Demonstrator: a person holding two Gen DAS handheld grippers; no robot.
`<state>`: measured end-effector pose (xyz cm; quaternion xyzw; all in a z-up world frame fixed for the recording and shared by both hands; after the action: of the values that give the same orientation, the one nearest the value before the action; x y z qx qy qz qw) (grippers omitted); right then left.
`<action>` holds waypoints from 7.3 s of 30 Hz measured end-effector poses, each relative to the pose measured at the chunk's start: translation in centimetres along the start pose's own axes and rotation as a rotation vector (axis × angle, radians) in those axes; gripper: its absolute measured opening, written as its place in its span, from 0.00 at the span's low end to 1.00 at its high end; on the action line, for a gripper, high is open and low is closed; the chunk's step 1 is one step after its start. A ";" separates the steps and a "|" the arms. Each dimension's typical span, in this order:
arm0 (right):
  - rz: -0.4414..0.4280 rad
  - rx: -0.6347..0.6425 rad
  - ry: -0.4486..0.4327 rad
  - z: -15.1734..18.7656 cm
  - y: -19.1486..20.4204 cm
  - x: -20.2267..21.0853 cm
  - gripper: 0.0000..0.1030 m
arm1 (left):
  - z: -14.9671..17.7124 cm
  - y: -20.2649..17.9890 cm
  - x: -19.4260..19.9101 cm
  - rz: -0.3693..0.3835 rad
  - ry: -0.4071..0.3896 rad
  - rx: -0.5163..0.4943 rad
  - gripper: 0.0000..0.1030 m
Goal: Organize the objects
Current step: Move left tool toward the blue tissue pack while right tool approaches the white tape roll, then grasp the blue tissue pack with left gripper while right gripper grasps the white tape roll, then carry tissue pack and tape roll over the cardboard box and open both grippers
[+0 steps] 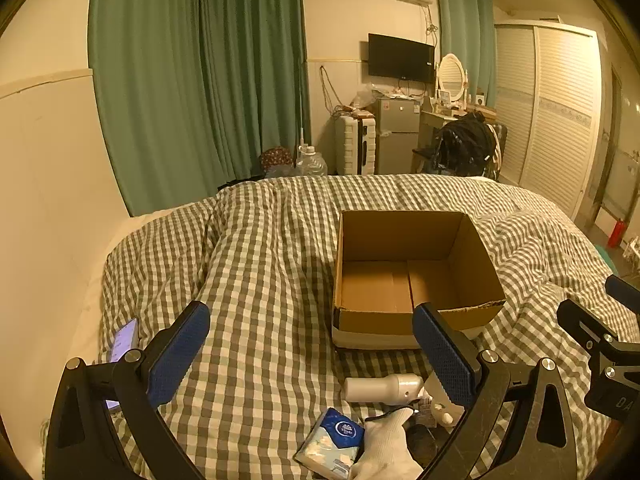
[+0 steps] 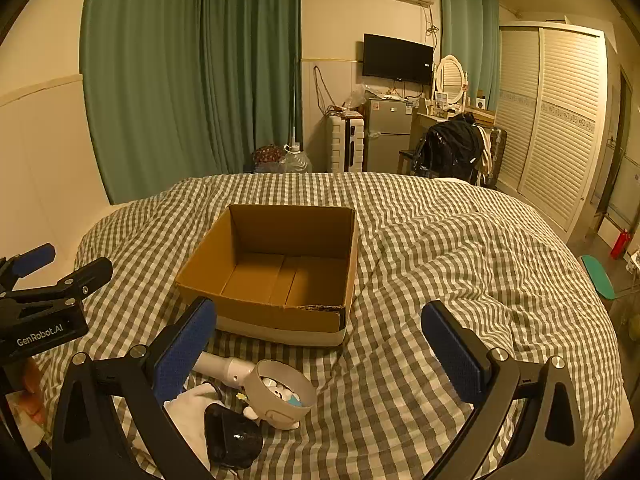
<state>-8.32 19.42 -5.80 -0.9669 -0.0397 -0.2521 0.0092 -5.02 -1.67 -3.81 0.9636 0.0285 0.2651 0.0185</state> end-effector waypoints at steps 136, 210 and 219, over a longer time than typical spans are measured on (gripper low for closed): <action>-0.256 0.079 0.275 10.9 3.3 -5.1 0.14 | 12.6 -2.6 -3.8 0.147 0.289 -0.116 0.00; -0.282 0.225 0.128 -6.7 4.7 -14.2 0.05 | -5.7 -8.4 -17.5 0.272 0.131 -0.217 0.40; -0.303 0.173 0.214 -3.1 3.8 -21.6 0.05 | -1.8 -10.4 -23.5 0.307 0.225 -0.243 0.45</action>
<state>-28.27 13.98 -13.61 -0.9131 -0.2050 -0.3475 0.0582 -26.53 7.23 -14.78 0.9117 -0.1485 0.3724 0.0904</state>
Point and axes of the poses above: each gripper's, at about its wrist camera, not at the fingertips, and x roughly against the way its jaws point, y to its left, z to its underside, the point moved 7 cm from there along -x, roughly the way its jaws point, and after that the axes turned 5 degrees about -y, right-handed, at the moved point
